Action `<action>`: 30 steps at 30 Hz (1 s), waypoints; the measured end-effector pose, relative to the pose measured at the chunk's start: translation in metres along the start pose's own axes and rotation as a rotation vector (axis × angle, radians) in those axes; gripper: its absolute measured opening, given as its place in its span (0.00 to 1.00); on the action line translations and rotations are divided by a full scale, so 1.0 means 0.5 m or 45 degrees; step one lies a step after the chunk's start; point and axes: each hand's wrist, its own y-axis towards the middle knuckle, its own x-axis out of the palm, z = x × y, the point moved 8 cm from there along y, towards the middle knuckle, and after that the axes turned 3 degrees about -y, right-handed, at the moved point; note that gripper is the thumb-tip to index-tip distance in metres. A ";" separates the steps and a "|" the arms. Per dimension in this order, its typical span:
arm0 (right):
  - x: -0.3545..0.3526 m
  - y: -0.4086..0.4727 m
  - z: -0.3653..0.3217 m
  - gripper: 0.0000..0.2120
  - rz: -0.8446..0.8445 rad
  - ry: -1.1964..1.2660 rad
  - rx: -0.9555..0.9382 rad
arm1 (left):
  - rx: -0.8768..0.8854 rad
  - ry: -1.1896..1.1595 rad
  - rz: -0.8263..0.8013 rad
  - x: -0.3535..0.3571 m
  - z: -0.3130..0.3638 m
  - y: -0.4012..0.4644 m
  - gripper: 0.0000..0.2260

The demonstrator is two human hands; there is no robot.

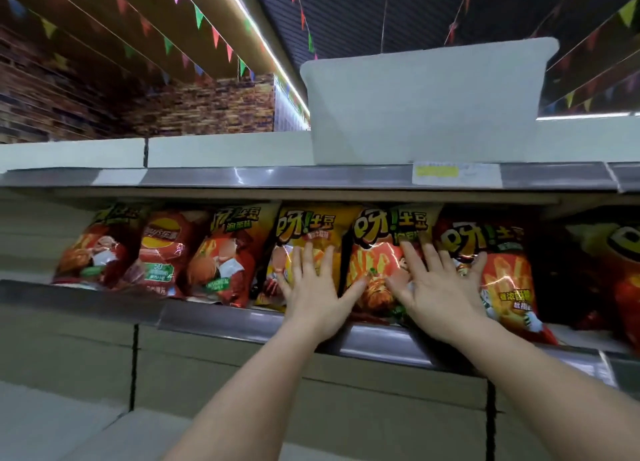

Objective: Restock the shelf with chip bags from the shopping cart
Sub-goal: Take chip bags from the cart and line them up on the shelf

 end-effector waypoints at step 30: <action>-0.077 -0.086 -0.250 0.24 0.129 0.458 -0.560 | -0.327 0.161 0.204 -0.210 -0.182 -0.165 0.24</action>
